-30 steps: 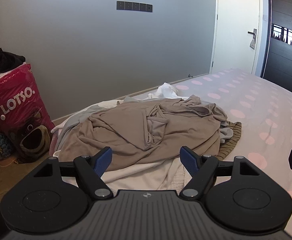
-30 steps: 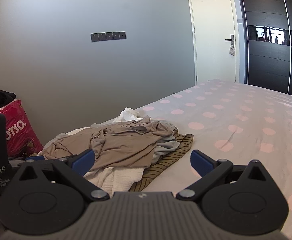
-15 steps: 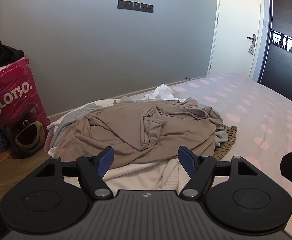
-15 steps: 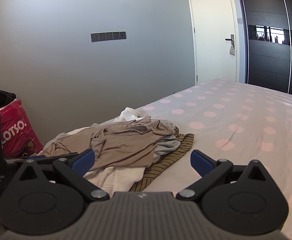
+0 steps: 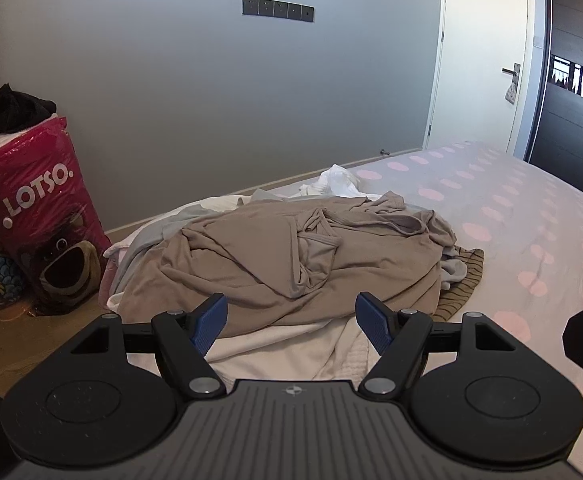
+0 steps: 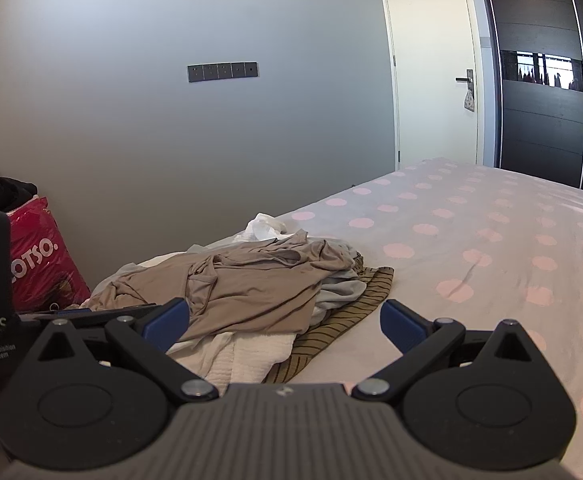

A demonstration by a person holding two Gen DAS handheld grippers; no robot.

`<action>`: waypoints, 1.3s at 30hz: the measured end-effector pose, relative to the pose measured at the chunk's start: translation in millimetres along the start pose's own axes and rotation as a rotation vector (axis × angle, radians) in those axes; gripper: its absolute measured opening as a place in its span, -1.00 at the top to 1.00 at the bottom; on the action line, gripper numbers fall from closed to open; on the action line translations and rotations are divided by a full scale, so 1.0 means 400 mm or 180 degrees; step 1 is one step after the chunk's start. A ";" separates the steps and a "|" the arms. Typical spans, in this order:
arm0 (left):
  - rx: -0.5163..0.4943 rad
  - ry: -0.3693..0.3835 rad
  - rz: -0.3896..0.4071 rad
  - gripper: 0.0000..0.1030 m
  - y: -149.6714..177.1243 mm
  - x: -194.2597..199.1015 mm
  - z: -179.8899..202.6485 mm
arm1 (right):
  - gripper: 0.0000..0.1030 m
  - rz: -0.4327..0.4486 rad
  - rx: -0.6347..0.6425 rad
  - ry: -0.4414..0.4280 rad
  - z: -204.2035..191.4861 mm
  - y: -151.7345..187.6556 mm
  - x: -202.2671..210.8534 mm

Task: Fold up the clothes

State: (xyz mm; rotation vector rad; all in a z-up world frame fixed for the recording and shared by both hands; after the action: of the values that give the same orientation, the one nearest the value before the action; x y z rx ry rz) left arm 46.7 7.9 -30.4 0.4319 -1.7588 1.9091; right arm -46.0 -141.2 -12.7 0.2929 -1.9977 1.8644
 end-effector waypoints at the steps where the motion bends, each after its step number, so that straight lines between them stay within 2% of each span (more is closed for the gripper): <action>1: -0.0001 0.0000 0.0001 -0.36 0.000 0.000 0.000 | -0.99 -0.0004 -0.0008 0.0000 0.000 0.001 -0.001; 39: -0.0020 0.0021 -0.0048 -0.36 0.002 -0.007 0.002 | -0.99 -0.0053 -0.0032 -0.0016 0.006 0.022 -0.011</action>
State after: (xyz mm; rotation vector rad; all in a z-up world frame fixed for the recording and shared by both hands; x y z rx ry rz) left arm 48.4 6.6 -32.6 0.4348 -1.7521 1.8919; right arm -45.9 -143.3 -22.5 0.3106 -2.0014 1.8447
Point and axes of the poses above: each gripper's, at about its wrist camera, not at the fingertips, and x roughly against the way its jaws point, z to its right, y to its underside, the point moved 6 cm from there along -x, roughly the way its jaws point, and after that the axes turned 9 degrees about y, right-handed, at the moved point
